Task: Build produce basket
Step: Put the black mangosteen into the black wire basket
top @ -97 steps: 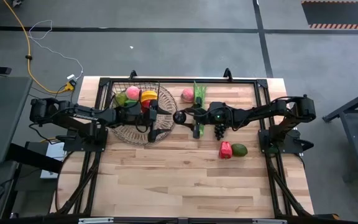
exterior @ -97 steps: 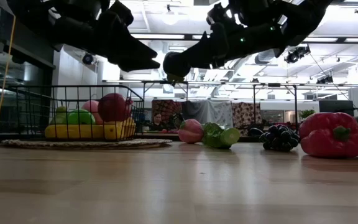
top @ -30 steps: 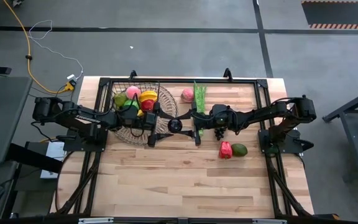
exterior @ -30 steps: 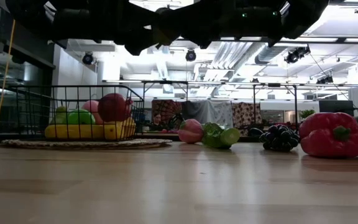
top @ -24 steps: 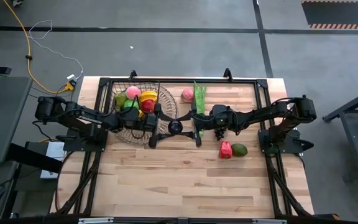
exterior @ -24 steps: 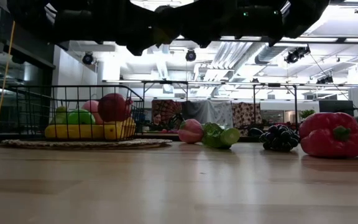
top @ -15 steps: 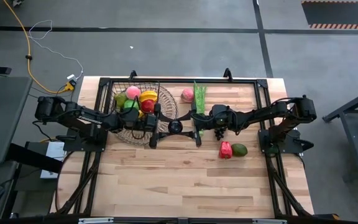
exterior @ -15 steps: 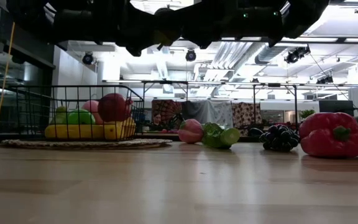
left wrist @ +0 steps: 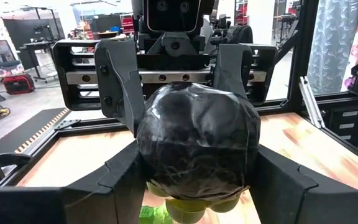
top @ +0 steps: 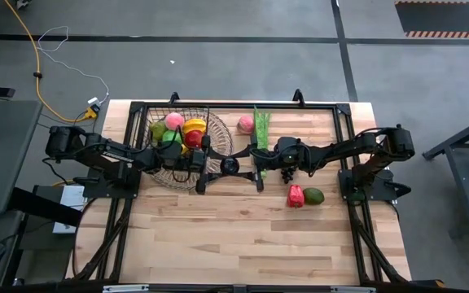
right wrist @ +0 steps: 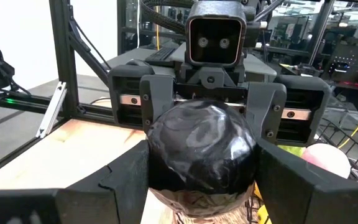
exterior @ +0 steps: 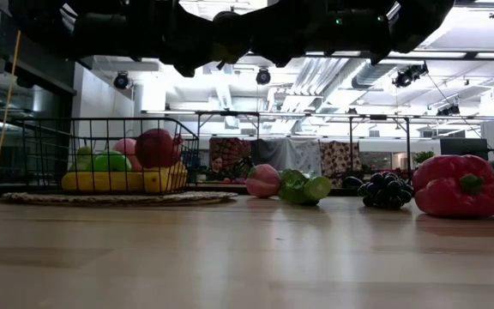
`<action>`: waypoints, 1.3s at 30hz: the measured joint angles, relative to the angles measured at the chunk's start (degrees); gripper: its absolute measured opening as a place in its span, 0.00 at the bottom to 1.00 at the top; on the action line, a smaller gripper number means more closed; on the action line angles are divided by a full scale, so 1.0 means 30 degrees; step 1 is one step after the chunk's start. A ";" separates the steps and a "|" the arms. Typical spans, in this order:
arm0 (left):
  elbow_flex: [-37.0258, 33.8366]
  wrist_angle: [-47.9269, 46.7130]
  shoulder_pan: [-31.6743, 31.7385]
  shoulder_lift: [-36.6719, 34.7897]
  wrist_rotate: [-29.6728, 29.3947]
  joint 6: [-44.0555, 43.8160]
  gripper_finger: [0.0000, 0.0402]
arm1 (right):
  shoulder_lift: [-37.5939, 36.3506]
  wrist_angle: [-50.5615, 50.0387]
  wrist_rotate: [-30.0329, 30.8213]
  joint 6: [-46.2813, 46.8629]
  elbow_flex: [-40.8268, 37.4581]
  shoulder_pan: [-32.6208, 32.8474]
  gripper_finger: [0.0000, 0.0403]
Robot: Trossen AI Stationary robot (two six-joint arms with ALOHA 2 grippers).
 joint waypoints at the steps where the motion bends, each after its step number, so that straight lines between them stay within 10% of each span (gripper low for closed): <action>1: 0.0000 0.0000 0.0000 -0.0005 -0.0012 0.0002 0.55 | 0.0000 0.0000 0.0002 -0.0013 0.0000 0.0000 0.59; 18: 0.0015 0.0007 0.0015 -0.0007 -0.0101 0.0116 0.55 | 0.0000 0.0051 0.0007 -0.0386 0.0000 -0.0036 0.59; 30: 0.0095 -0.0859 0.0048 -0.0264 -0.1706 0.0531 0.55 | 0.0036 0.0047 0.2806 -0.0165 0.0007 0.0253 0.92; 39: 0.0087 -0.4885 0.0037 -0.2598 -0.2943 0.1112 0.55 | -0.1018 -0.0884 0.3763 -0.1676 0.0007 0.0211 0.97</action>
